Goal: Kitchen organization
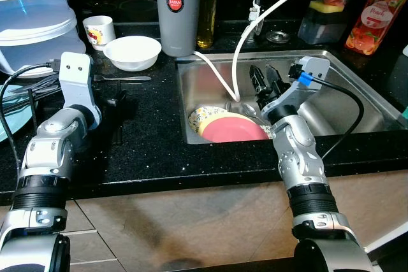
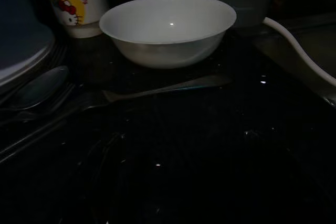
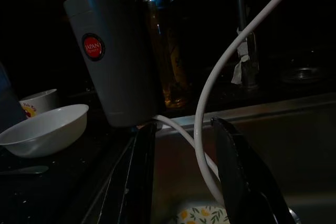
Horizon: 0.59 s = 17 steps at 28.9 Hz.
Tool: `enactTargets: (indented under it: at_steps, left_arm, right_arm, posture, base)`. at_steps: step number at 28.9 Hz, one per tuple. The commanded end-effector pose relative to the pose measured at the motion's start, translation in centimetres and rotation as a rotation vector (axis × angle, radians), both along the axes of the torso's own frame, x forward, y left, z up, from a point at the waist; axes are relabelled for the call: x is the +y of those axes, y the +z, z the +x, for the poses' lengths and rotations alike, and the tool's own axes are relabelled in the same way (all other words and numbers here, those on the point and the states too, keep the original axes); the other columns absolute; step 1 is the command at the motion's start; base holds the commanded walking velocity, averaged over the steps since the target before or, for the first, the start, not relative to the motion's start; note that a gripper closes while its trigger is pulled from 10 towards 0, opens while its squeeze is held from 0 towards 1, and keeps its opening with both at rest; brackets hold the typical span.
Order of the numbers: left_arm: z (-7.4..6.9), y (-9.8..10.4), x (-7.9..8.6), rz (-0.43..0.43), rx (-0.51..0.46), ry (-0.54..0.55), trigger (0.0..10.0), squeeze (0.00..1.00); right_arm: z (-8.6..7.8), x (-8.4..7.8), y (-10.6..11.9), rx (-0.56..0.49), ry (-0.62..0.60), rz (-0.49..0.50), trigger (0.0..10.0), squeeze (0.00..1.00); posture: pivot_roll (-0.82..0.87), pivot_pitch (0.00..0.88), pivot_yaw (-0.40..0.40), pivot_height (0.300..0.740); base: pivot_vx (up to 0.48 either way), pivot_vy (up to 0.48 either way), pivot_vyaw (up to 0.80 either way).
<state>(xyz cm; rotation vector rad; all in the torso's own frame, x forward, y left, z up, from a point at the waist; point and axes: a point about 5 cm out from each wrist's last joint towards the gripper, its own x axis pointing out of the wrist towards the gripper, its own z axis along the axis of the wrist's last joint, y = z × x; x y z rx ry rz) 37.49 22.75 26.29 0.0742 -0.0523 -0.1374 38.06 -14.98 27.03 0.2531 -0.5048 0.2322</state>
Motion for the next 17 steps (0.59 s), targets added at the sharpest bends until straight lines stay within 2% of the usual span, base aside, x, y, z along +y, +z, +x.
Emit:
enactTargets:
  at_steps: [1, 2, 4, 5, 6, 11, 14, 16, 17]
  left_arm:
    - [0.3, -1.1, -0.2, 0.001, 0.052, 0.002, 10.0, 0.0]
    - [0.3, -1.1, -0.2, 0.001, 0.052, 0.002, 10.0, 0.0]
    - [0.4, -1.8, -0.4, -0.026, 0.101, -0.02, 10.0, 0.12]
    - [0.4, -2.1, -0.6, -0.035, 0.117, -0.028, 10.0, 0.12]
    - [0.6, -2.9, -0.9, -0.052, 0.167, -0.048, 10.0, 0.0]
    - [0.9, -4.4, -1.3, -0.096, 0.307, -0.067, 10.0, 0.0]
    - [1.1, -4.6, -1.1, -0.118, 0.36, -0.05, 10.0, 0.0]
    - [1.1, -4.8, -0.9, -0.08, 0.426, -0.055, 10.0, 0.0]
    - [1.1, -4.8, -0.9, -0.08, 0.426, -0.055, 10.0, 0.0]
  right_arm:
    - [-0.1, 0.0, 0.3, -0.013, 0.008, 0.0, 10.0, 0.0]
    - [-0.1, 0.0, 0.3, -0.013, 0.008, 0.0, 10.0, 0.0]
    - [-0.1, 0.0, 0.4, -0.015, 0.01, -0.002, 10.0, 0.0]
    - [-0.1, 0.0, 0.4, -0.016, 0.011, -0.004, 10.0, 0.0]
    - [-0.1, 0.0, 0.4, -0.018, 0.014, -0.008, 10.0, 0.0]
    - [0.0, 0.0, 0.7, -0.022, 0.021, -0.015, 10.0, 0.0]
    - [0.1, 0.0, 0.8, -0.022, 0.028, -0.021, 10.0, 0.0]
    - [0.2, 0.1, 0.9, -0.018, 0.04, -0.021, 10.0, 0.0]
    - [0.2, 0.1, 0.9, -0.018, 0.04, -0.021, 10.0, 0.0]
  posture:
    - [0.05, 0.119, -0.025, 0.74]
    - [0.05, 0.119, -0.025, 0.74]
    - [0.05, 0.116, -0.027, 0.74]
    - [0.05, 0.115, -0.028, 0.74]
    - [0.05, 0.115, -0.028, 0.74]
    - [0.05, 0.117, -0.033, 0.74]
    - [0.05, 0.118, -0.032, 0.74]
    - [0.05, 0.123, -0.033, 0.74]
    - [0.05, 0.123, -0.033, 0.74]
  base:
    - [0.0, 0.0, 0.0]
    - [0.0, 0.0, 0.0]
    - [0.0, 0.0, 0.0]
    - [0.0, 0.0, 0.0]
    - [0.0, 0.0, 0.0]
    - [0.0, 0.0, 0.0]
    - [0.0, 0.0, 0.0]
    - [0.0, 0.0, 0.0]
    - [0.0, 0.0, 0.0]
